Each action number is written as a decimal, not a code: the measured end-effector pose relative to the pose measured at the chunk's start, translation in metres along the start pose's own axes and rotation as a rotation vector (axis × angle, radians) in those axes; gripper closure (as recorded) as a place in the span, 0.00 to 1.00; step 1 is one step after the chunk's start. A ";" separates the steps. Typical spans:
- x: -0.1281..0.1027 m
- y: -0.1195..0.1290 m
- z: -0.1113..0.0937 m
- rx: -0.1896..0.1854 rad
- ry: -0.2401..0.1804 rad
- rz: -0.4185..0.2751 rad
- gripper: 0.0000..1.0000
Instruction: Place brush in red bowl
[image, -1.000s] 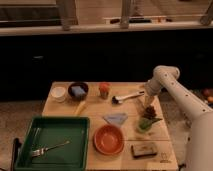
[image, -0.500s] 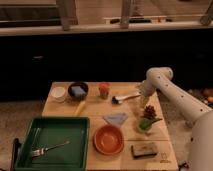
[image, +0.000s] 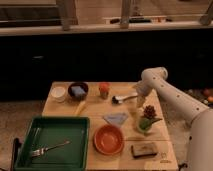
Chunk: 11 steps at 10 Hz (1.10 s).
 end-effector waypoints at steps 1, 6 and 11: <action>-0.003 0.000 0.003 -0.008 0.001 -0.006 0.20; -0.011 0.002 0.019 -0.055 0.016 -0.016 0.20; -0.005 0.002 0.038 -0.116 0.021 0.002 0.25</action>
